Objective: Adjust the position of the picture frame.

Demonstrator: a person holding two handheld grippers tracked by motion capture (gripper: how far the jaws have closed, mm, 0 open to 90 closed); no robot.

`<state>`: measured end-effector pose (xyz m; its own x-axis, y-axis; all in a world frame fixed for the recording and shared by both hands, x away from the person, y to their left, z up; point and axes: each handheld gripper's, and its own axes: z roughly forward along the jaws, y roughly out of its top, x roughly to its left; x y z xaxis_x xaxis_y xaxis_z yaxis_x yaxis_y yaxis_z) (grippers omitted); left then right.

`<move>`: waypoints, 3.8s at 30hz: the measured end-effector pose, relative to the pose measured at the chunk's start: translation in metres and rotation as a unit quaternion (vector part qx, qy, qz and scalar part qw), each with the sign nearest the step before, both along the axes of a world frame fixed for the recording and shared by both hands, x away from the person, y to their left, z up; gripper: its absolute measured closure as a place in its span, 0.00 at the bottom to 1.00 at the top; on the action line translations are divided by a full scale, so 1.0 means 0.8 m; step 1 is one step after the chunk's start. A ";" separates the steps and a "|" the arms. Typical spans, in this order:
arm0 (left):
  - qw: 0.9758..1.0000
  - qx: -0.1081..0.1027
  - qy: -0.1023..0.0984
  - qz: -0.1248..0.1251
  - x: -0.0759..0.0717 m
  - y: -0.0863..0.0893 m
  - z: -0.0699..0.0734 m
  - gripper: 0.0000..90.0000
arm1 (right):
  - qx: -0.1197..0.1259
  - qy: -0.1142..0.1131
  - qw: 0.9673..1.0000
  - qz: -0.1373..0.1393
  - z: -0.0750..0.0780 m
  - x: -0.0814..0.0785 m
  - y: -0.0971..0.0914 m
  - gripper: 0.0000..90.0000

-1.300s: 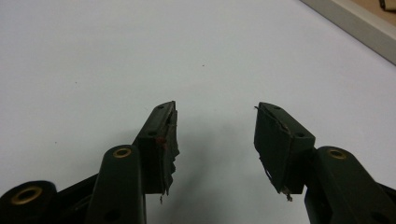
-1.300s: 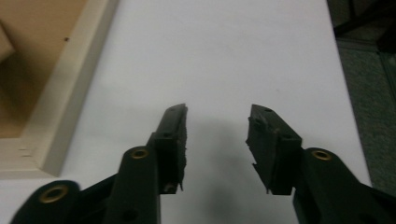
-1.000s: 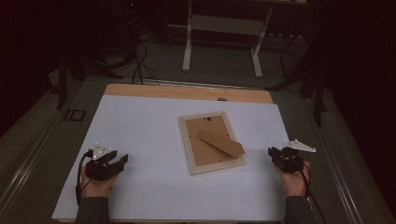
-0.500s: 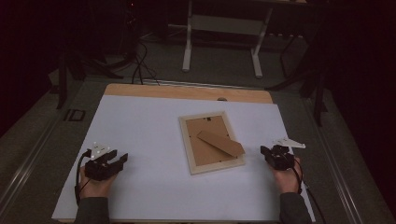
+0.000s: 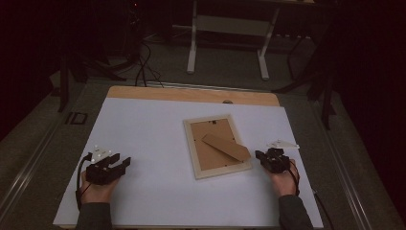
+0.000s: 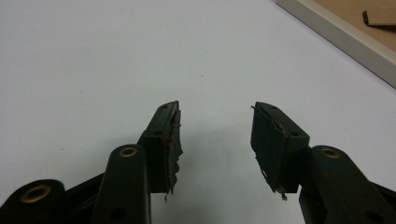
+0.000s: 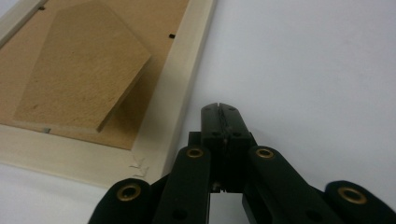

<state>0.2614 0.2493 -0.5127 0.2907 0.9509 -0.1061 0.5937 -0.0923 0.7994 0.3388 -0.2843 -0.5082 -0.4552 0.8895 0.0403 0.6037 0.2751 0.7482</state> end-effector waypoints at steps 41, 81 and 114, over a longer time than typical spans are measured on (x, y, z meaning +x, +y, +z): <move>1.000 0.008 0.012 0.004 0.003 -0.003 -0.005 0.54 | -0.006 0.029 0.999 0.032 -0.024 -0.002 0.032 1.00; 1.000 0.024 0.020 -0.005 0.006 -0.012 -0.009 0.55 | -0.023 0.026 0.991 0.130 -0.021 -0.021 0.079 1.00; 0.999 0.036 0.028 -0.020 0.008 -0.024 -0.014 0.56 | -0.009 0.032 0.979 0.203 -0.024 -0.036 0.128 1.00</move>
<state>0.2682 0.2298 -0.5236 0.3247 0.9443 -0.0541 0.6318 -0.1740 0.7553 0.3104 -0.1817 -0.5272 -0.7679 0.6372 0.0657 0.4874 0.5147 0.7053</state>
